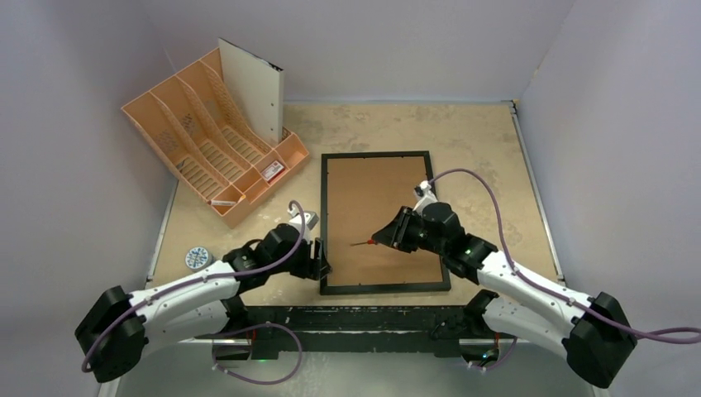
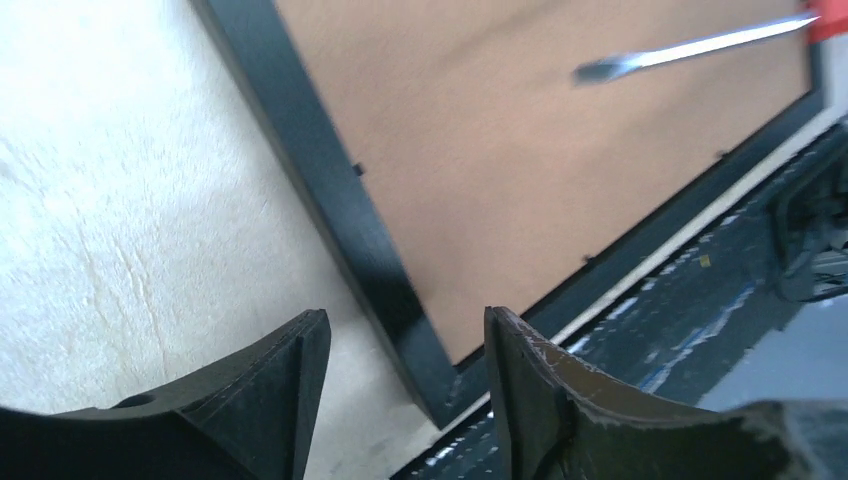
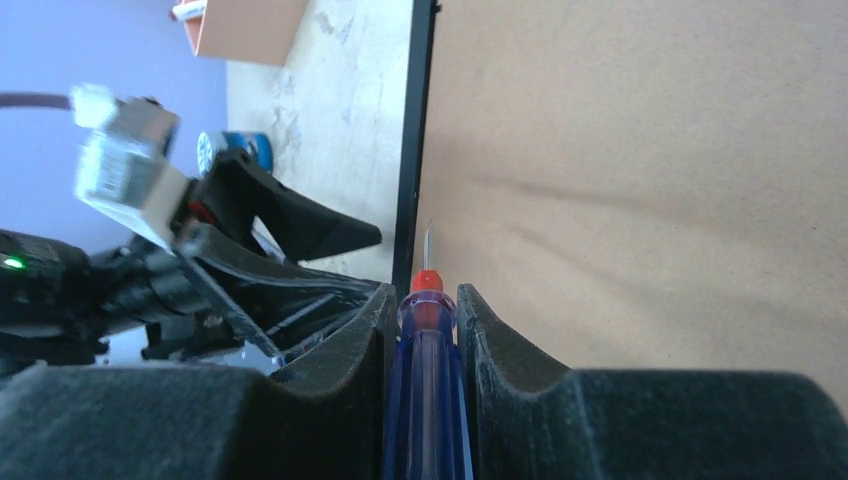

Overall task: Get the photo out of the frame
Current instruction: Adjust the screwdriver.

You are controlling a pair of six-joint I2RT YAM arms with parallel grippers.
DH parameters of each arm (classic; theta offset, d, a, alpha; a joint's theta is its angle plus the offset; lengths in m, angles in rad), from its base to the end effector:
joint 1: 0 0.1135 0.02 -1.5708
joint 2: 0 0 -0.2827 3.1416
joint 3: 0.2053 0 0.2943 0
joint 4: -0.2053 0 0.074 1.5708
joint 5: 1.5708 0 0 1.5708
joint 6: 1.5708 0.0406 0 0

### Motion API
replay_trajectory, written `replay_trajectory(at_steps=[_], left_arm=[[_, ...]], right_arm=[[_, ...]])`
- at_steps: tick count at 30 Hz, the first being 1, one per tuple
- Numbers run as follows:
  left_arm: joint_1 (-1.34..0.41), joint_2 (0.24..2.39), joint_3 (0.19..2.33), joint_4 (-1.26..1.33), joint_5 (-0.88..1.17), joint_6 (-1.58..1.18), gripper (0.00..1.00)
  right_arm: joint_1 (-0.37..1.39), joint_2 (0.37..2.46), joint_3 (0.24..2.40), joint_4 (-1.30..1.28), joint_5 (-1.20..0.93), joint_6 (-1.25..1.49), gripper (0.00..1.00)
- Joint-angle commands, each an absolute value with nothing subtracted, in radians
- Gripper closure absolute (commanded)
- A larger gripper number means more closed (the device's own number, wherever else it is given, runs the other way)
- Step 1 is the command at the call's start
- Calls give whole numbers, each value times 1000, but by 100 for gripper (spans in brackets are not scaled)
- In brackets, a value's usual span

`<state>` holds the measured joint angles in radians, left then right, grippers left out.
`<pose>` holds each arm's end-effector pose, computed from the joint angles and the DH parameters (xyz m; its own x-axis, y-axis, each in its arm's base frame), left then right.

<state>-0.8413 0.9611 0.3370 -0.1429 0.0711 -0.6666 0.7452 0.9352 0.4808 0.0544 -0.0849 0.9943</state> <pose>0.1374 -0.1581 0.1461 -0.8444 0.0191 -0.5354 0.3253 0.8124 -0.4839 0.1761 0.1672 0.2239 -0.7706 0.4256 -0.4744 -0.1596 0.5917 0.7902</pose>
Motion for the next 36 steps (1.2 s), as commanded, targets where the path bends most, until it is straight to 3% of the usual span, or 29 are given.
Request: replay_trajectory(at_steps=[1,5,12,16,24,31,36], left_arm=[[-847,861,487,-242,53,-604,39],[-847,863,625,-295,80,-455,39],[-846,979,842,-364,377,-149,40],[-846,1032,867,-387,534,-7,41],[-846,1052,857,-336,533,65,43],[-846,1110,883,-374,540,85,63],[-845,1133,902,-373,516,76,86]], right_arm=[[682,936,510,117,-334,869,100],[639,959,563,99,-499,779,100],[584,1005,696,25,-710,649,100],[565,1056,739,43,-814,664,100],[564,1129,787,85,-936,705,100],[563,1145,811,83,-956,721,100],[563,1148,822,55,-967,716,100]])
